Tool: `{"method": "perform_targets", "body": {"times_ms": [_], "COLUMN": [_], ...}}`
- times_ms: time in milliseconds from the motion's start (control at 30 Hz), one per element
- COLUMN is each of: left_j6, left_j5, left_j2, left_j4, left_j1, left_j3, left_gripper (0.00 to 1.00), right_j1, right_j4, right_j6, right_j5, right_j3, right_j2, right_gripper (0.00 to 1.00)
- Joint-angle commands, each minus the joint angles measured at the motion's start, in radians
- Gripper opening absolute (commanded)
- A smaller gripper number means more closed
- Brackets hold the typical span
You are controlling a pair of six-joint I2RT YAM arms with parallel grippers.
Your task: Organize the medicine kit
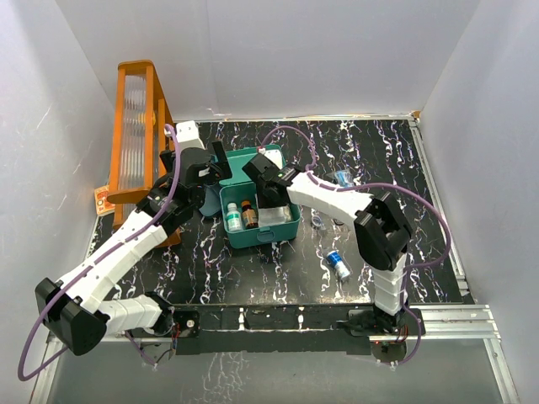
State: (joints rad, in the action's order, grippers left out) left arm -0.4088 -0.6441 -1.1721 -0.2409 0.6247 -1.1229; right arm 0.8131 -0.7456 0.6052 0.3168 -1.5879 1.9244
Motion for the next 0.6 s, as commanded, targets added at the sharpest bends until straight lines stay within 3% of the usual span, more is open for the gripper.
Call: {"method": "perform_targets", "body": {"times_ms": [0, 267, 567], "left_j6": [-0.008, -0.004, -0.007], "left_j5": [-0.031, -0.035, -0.026], "left_j2": [0.045, 0.039, 0.038], "left_j4": [0.000, -0.001, -0.008], "left_j1": [-0.005, -0.008, -0.011], "left_j3": [0.001, -0.003, -0.006], "left_gripper": [0.98, 0.99, 0.99], "right_j1": [-0.007, -0.036, -0.045], "right_j4": [-0.063, -0.087, -0.040], "right_j6": [0.038, 0.017, -0.033], "right_j5": [0.054, 0.086, 0.015], "right_j3": [-0.045, -0.057, -0.056], "right_j2": [0.027, 0.094, 0.090], "right_gripper": [0.34, 0.52, 0.50]}}
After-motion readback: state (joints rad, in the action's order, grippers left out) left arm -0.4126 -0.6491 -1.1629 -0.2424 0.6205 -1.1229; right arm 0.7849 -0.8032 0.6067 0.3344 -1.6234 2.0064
